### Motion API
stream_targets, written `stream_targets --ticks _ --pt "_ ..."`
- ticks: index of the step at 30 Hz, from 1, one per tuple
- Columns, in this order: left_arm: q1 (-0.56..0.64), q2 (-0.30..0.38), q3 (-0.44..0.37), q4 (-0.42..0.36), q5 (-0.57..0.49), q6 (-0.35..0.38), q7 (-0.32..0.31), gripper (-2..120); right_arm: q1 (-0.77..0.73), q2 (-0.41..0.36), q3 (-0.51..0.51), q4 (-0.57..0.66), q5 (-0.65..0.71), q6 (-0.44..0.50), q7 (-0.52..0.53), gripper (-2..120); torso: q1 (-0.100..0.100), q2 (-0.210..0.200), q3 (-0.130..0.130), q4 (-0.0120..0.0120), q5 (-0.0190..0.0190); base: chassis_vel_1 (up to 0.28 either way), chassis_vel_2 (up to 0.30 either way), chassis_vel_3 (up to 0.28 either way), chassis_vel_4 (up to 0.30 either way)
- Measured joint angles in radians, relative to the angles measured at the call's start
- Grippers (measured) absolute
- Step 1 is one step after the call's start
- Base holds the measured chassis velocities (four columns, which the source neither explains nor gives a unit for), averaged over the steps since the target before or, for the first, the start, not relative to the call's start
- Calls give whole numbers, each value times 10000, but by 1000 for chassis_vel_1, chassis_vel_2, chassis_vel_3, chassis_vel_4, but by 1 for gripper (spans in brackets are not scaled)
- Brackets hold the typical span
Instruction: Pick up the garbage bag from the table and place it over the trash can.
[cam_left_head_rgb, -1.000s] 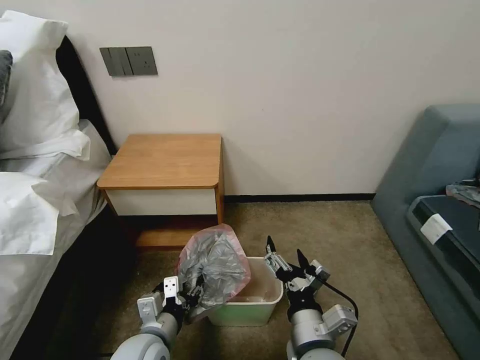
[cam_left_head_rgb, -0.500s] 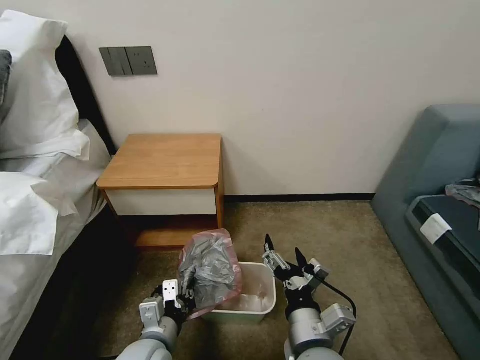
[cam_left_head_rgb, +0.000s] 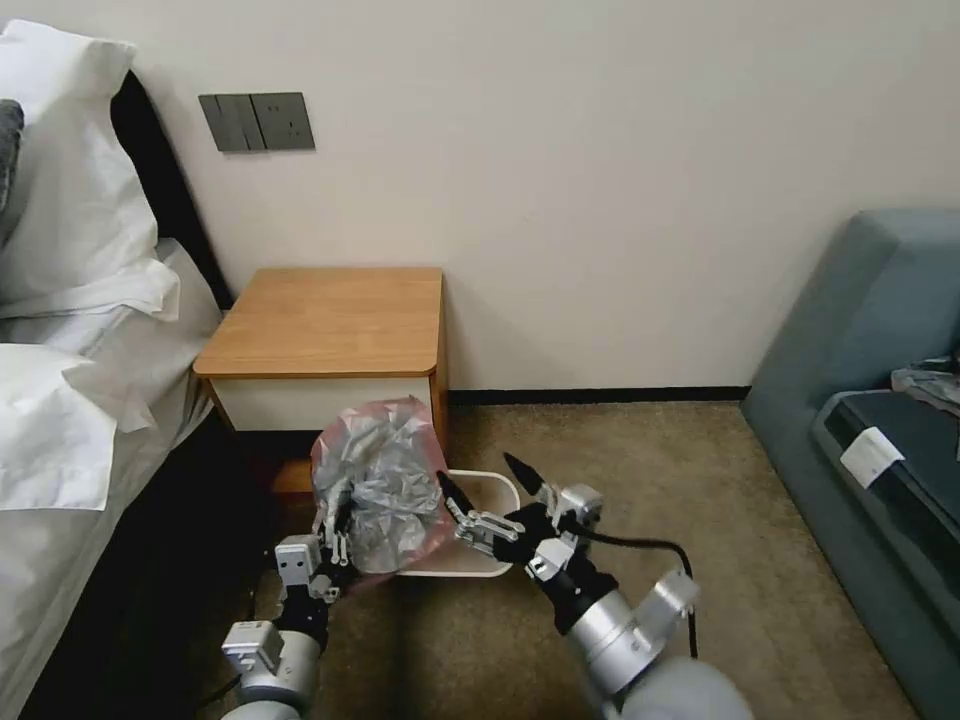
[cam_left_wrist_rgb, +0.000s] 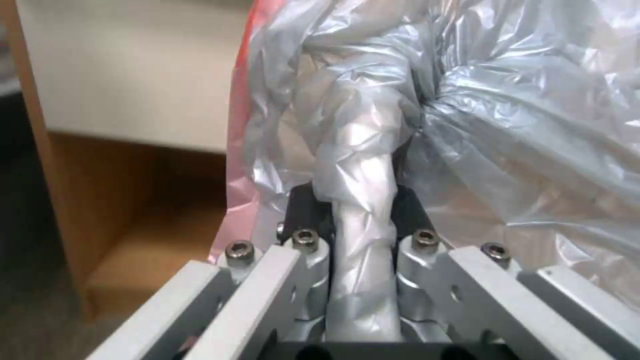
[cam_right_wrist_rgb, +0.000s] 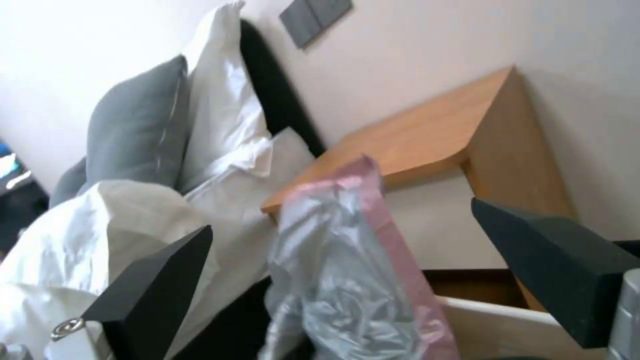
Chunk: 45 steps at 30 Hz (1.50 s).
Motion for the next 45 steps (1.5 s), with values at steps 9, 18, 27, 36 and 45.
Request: stream_targets --ticks 9,18,27,36,45 --pt "65 -139 -97 13 -1 -678 390 7 1771 -533 -499 -1128 619 -261 -114 100 0 0 1 0 1 0 0 0 0" --pt "207 -254 -157 -39 -1 -1189 809 7 3087 -727 -1395 -1883 615 -344 -100 96 0 0 0 -1 0 0 0 0 0" --pt "178 -272 -491 119 -23 -1772 1169 7 3296 -552 -1794 -1988 705 -372 8 68 0 0 0 -1 -1 0 0 0 0" --pt "150 -275 -567 190 -10 -1935 1334 7 3269 -386 -1924 -2002 657 -374 58 32 0 0 -1 -1 -1 0 0 0 0" --pt "108 -305 -788 428 99 -2602 1986 7 3320 -342 -2045 -2040 598 -350 119 0 -1 -1 0 -1 -1 0 0 0 0"
